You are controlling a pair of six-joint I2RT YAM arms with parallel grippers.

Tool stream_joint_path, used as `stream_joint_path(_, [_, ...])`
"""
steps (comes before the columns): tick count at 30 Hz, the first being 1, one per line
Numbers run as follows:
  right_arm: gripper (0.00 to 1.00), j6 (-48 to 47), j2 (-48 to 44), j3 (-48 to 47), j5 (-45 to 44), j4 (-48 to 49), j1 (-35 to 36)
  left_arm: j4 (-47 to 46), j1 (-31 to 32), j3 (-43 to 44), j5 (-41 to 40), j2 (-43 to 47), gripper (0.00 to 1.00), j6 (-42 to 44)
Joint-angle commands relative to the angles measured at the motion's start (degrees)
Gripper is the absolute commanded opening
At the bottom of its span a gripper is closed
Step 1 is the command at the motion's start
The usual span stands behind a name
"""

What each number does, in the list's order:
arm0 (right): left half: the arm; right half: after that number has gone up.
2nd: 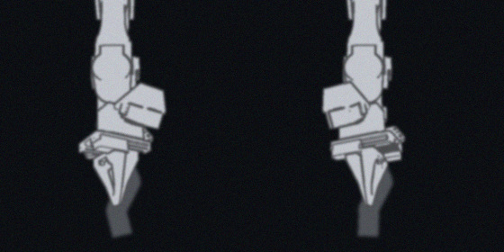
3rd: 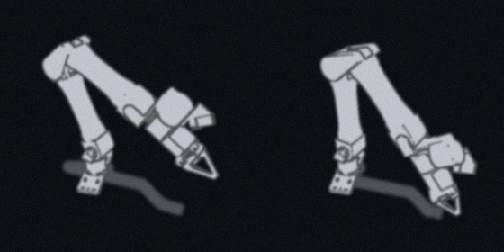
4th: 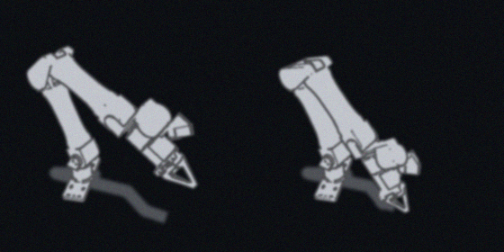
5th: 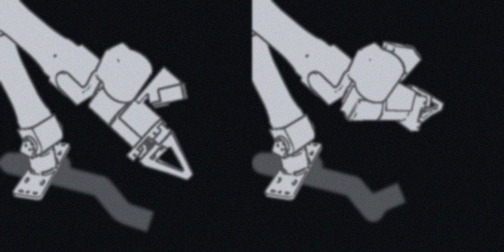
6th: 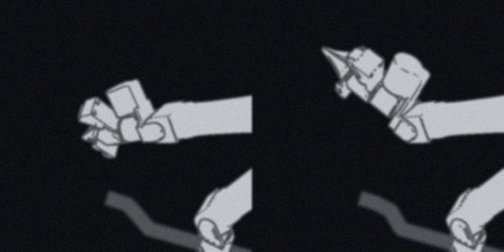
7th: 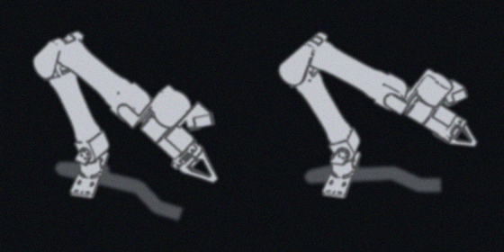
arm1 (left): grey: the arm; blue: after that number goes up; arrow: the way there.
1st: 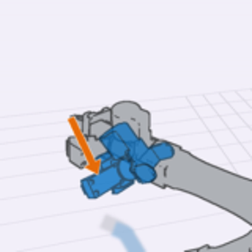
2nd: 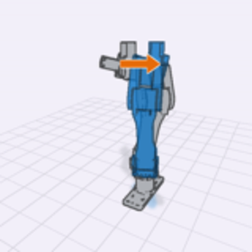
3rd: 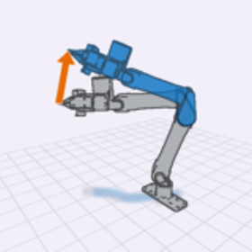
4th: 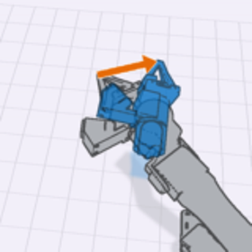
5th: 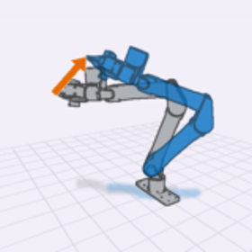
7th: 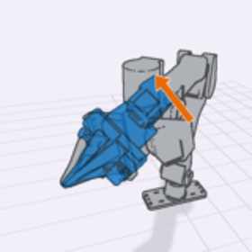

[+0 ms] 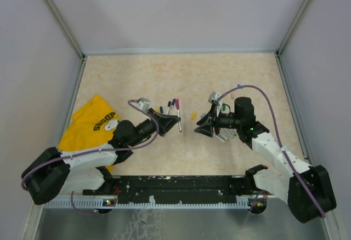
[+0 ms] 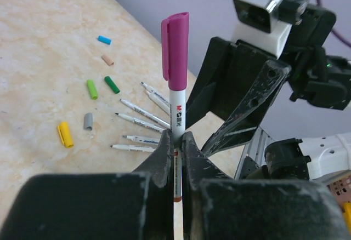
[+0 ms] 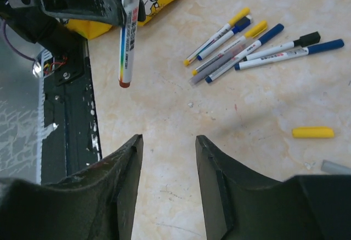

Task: Open the pen caps
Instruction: Pick up the pen from the center of the board.

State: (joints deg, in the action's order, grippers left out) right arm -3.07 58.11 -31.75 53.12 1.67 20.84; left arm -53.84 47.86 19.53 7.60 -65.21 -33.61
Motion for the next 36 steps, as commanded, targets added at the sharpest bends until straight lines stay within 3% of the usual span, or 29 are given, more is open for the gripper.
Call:
stream_joint_path(1, [0.49, 13.12, -1.42, 4.59, 3.24, 20.78, -0.10, -12.66, 2.95, -0.73, -7.29, -2.83, 0.00, -1.29])
stream_joint_path(9, [0.56, 25.66, -0.06, 7.41, 6.88, 34.58, 0.10, -19.89, 7.83, 1.23, -11.75, -9.47, 0.00, -0.65])
stream_joint_path(21, [0.57, 21.33, 1.04, 7.12, 4.13, 30.20, 3.59, -27.43, 12.96, 3.02, -16.43, -16.43, 0.00, -1.05])
stream_joint_path(26, [0.43, 20.21, 1.28, 6.65, 4.01, 28.33, 4.03, -31.71, 14.04, 2.97, -16.72, -19.30, 0.00, -1.11])
stream_joint_path(31, [0.09, 19.24, 1.33, 5.93, 3.98, 26.88, 4.03, -34.80, 14.58, 2.89, -16.46, -21.33, 0.03, -1.04])
stream_joint_path(33, [0.00, 18.35, 1.29, 5.33, 3.77, 25.32, 4.03, -36.55, 14.61, 2.61, -16.31, -21.93, 0.10, -0.88])
stream_joint_path(36, [0.00, 16.25, 1.18, 3.76, 3.57, 21.29, 3.99, -38.45, 14.62, 1.43, -16.25, -21.57, 0.30, 0.28])
